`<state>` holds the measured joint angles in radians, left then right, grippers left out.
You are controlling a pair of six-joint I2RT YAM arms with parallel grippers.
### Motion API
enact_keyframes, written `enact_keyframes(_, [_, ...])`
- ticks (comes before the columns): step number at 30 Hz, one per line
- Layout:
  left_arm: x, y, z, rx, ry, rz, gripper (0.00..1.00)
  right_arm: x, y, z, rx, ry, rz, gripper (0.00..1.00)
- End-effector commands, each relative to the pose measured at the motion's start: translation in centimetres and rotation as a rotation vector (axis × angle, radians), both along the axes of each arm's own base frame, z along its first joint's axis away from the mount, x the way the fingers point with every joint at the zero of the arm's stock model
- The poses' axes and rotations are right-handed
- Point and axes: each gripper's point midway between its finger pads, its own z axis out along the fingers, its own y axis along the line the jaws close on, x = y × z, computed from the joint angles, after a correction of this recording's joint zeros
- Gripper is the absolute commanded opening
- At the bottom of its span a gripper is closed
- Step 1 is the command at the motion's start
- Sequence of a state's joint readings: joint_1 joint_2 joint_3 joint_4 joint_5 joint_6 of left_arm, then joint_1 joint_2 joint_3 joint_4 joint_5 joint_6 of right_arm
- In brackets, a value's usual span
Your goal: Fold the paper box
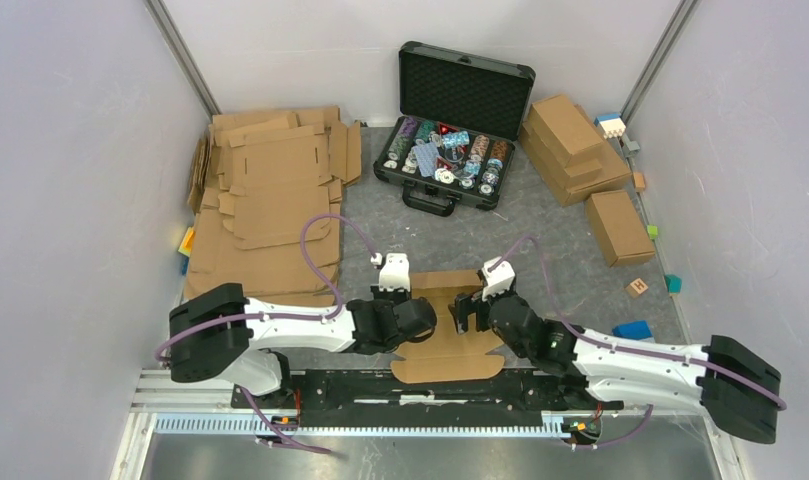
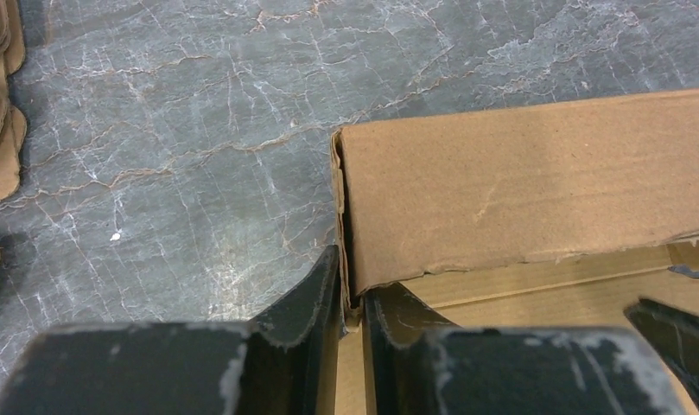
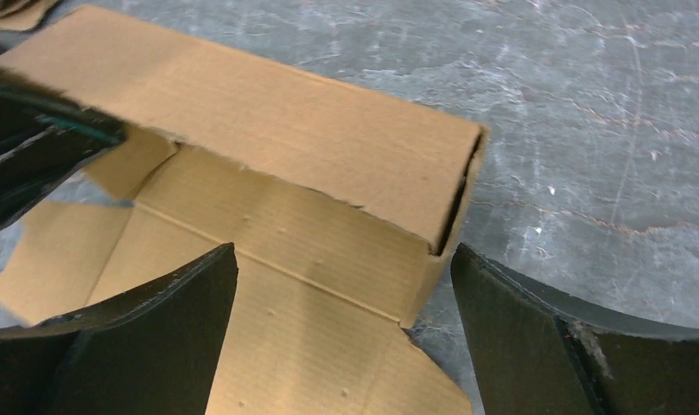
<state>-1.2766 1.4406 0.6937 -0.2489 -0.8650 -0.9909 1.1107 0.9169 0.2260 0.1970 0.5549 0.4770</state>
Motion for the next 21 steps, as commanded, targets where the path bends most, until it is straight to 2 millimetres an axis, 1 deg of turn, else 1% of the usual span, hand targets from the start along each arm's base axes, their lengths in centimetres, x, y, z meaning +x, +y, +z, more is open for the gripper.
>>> enact_keyframes(1, [1.0, -0.2, 1.2, 0.024, -0.062, 0.021, 0.18, -1.2, 0.6, 1.5, -0.002, -0.028, 0.129, 0.98])
enact_keyframes(3, [1.1, -0.1, 1.0, 0.019, -0.075, 0.024, 0.16, -1.4, 0.3, 2.7, 0.020, -0.048, 0.134, 0.98])
enact_keyframes(8, [1.3, -0.2, 1.1, 0.005, -0.106, 0.001, 0.14, -1.5, -0.6, 5.7, 0.064, -0.085, 0.117, 0.98])
enact_keyframes(9, [1.4, -0.1, 1.2, 0.013, -0.112, 0.002, 0.13, -1.3, -0.8, 6.4, 0.074, -0.091, 0.101, 0.96])
enact_keyframes(11, [1.5, 0.1, 1.3, 0.026, -0.124, 0.003, 0.13, -0.9, -1.2, 7.6, 0.080, -0.099, 0.067, 0.80])
enact_keyframes(14, [1.6, 0.1, 1.4, 0.040, -0.131, -0.004, 0.13, -0.5, -0.9, 9.4, 0.075, -0.107, 0.056, 0.32])
enact_keyframes(16, [1.6, 0.1, 1.3, 0.047, -0.133, -0.015, 0.13, -0.4, -0.6, 10.0, 0.063, -0.102, 0.058, 0.12])
enact_keyframes(17, [1.7, 0.0, 1.3, 0.050, -0.136, -0.023, 0.13, -0.3, -0.4, 10.3, 0.059, -0.098, 0.061, 0.05])
enact_keyframes(18, [1.6, 0.0, 1.2, 0.058, -0.136, -0.027, 0.13, -0.2, -0.3, 10.4, 0.051, -0.094, 0.060, 0.02])
enact_keyframes(19, [1.6, 0.1, 1.1, 0.063, -0.136, -0.027, 0.12, -0.2, -0.2, 10.3, 0.037, -0.083, 0.057, 0.00])
enact_keyframes(21, [1.6, 0.2, 1.0, 0.063, -0.136, -0.025, 0.12, -0.1, -0.1, 9.6, 0.010, -0.068, 0.055, 0.00])
